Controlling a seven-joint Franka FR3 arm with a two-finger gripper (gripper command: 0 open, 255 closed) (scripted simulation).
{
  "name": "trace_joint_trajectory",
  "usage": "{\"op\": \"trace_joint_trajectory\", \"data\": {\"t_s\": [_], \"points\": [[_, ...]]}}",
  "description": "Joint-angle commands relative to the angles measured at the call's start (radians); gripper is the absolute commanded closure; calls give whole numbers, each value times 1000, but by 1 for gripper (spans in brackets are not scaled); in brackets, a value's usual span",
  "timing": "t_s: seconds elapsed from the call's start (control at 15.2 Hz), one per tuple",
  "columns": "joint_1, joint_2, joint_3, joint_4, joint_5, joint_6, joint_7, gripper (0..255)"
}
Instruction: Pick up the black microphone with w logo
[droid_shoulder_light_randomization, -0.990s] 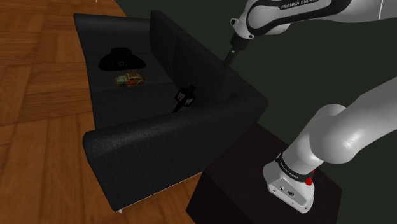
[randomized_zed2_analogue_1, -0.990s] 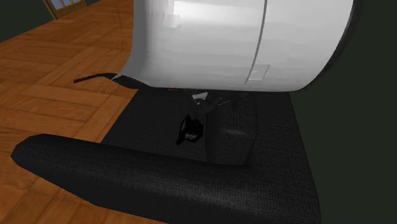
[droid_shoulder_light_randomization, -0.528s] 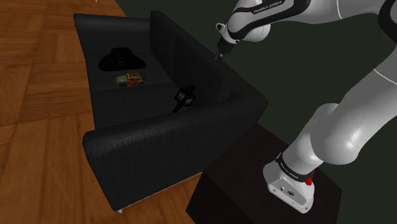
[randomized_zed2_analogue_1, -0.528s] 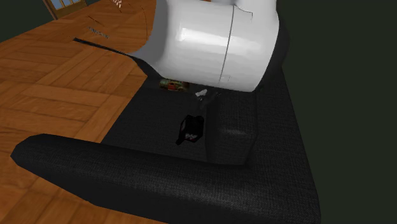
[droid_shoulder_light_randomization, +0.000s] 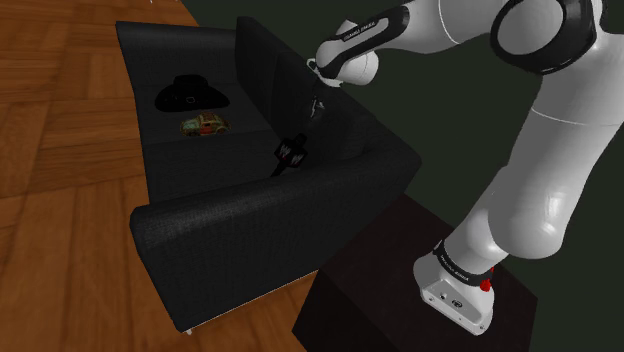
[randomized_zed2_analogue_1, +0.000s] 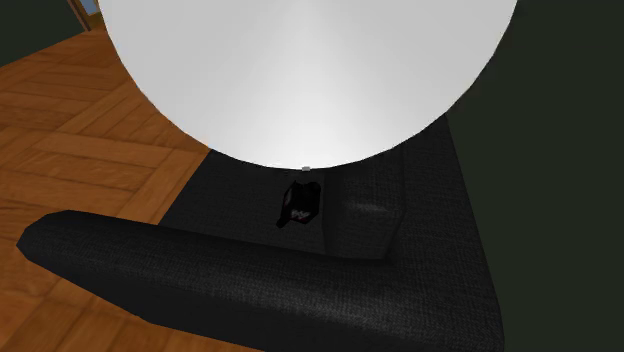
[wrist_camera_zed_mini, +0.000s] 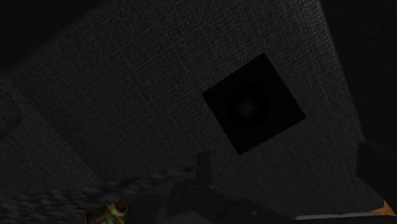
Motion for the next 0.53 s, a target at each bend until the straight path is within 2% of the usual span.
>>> {"op": "trace_joint_trajectory", "data": {"t_s": [0.0,0.13,0.46], "points": [[-22,79,21,40,32,-6,-75,0],[-38,135,46,88,55,-4,-129,0],[-50,180,65,84,84,44,-156,0]]}}
